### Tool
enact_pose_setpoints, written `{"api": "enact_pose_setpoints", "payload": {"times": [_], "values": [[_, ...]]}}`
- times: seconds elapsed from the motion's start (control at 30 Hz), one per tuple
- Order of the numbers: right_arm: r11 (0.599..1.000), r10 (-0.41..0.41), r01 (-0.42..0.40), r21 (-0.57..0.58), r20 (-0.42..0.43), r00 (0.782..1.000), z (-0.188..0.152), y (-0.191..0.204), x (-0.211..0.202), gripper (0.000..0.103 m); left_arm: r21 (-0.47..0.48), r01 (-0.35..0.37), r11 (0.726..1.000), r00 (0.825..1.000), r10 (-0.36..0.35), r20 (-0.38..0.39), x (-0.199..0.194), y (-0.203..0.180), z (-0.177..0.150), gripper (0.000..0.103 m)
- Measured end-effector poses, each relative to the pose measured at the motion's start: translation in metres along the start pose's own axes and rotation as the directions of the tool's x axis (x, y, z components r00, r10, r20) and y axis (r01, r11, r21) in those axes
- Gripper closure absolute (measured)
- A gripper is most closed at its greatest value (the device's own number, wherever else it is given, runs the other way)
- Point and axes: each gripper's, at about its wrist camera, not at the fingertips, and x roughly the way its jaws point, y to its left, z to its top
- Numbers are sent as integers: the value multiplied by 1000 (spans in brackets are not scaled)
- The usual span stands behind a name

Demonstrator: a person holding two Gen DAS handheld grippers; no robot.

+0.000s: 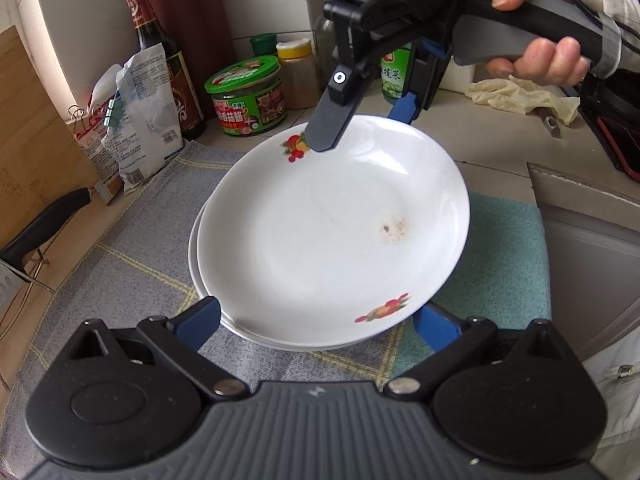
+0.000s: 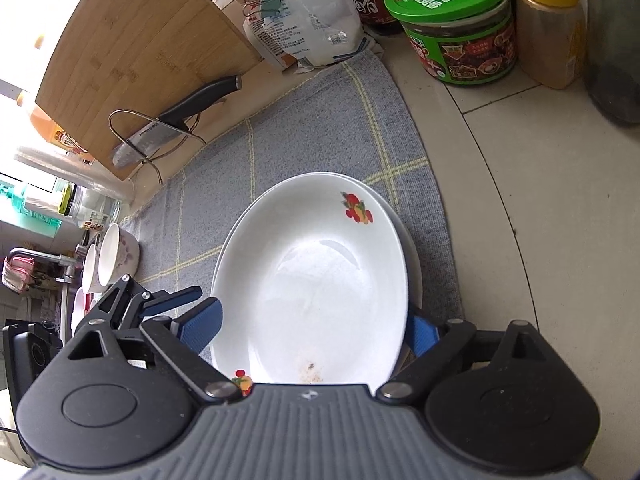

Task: Organize plates and bowls
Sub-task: 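Open both grippers and release the plate on the stack, then move both tools away from the stack toward the white bowls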

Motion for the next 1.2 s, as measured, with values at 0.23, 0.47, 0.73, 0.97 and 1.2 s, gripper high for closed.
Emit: {"api": "enact_pose_setpoints", "payload": {"times": [0.23, 0.47, 0.73, 0.97, 1.2], "values": [[995, 40, -40, 91, 3, 999, 5, -10, -4, 5, -14, 7, 1000, 1000, -7, 0, 1, 0, -1, 1], [996, 34, -36, 81, 31, 999, 7, -10, -12, 0, -3, 8, 1000, 1000, -8, 5, 3, -2, 2, 1], [996, -69, 74, -49, 92, 993, 2, 1, -12, 0, -32, 9, 999, 1000, -9, 15, 3, -3, 1, 0], [956, -228, 252, -151, 155, 961, -13, 9, -1, 0, -131, -14, 991, 999, 20, 44, -7, 1, 3, 1], [899, -322, 376, -223, 244, 915, -22, 24, 0, 0, -328, -165, 930, 976, 202, 83, -35, 18, 6, 1]]}}
